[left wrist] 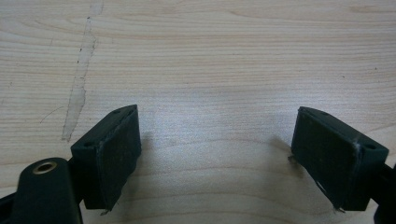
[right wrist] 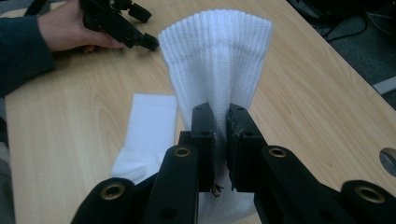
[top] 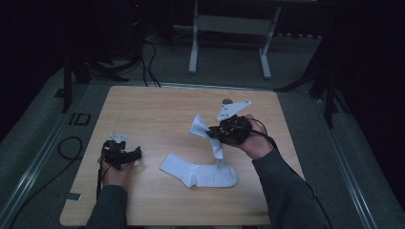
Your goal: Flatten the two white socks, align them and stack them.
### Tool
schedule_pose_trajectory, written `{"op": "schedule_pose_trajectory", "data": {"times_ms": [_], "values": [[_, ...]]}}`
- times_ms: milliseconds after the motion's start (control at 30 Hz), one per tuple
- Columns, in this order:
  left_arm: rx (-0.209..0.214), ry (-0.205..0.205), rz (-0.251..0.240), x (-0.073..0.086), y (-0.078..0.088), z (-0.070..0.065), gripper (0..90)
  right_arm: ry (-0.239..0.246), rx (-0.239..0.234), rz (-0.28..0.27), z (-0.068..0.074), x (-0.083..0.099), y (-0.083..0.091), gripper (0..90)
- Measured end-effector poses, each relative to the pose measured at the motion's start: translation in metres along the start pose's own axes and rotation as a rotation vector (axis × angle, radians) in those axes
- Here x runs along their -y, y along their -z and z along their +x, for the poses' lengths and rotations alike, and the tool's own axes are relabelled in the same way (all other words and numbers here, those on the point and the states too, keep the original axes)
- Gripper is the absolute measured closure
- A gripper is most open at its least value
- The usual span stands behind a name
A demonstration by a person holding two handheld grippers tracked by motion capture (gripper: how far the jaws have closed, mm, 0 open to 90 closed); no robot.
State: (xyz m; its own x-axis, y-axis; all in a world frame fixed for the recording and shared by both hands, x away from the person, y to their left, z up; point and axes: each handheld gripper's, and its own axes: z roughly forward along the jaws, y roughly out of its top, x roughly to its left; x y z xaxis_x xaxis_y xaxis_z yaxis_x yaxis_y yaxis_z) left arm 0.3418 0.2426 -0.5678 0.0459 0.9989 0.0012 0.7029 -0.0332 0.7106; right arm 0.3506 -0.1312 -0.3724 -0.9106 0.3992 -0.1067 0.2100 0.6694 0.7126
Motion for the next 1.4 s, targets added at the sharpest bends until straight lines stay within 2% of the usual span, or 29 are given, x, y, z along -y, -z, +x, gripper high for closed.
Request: {"op": "schedule_pose_trajectory", "data": {"times_ms": [267,400,500,967,1033,1100,1267,1400], "values": [[0.003,-0.003,0.001,0.0,0.0,0.0,15.7,0.01,-0.007,0.01,0.018,0.007,0.012,81.7],[0.003,-0.003,0.001,0.0,0.0,0.0,15.7,0.029,-0.01,0.017,0.027,0.009,0.014,81.4],[0.002,-0.003,0.001,0.0,0.0,0.0,15.7,0.025,-0.016,0.023,0.03,0.01,0.011,81.4],[0.009,-0.009,-0.001,0.001,0.001,0.001,16.8,0.007,-0.072,0.112,0.041,0.024,-0.051,82.8],[0.01,-0.01,-0.005,0.001,0.001,0.001,20.0,0.0,-0.078,0.112,0.042,0.024,-0.058,82.8],[0.01,-0.012,-0.005,0.0,0.001,0.001,21.2,-0.01,-0.061,0.117,0.044,0.025,-0.068,82.9],[0.014,-0.013,-0.012,0.001,0.002,-0.001,24.9,-0.02,-0.069,0.146,0.05,0.03,-0.091,82.9],[0.02,-0.021,-0.009,0.0,0.003,-0.003,31.4,-0.049,-0.077,0.148,0.05,0.034,-0.106,82.8]]}}
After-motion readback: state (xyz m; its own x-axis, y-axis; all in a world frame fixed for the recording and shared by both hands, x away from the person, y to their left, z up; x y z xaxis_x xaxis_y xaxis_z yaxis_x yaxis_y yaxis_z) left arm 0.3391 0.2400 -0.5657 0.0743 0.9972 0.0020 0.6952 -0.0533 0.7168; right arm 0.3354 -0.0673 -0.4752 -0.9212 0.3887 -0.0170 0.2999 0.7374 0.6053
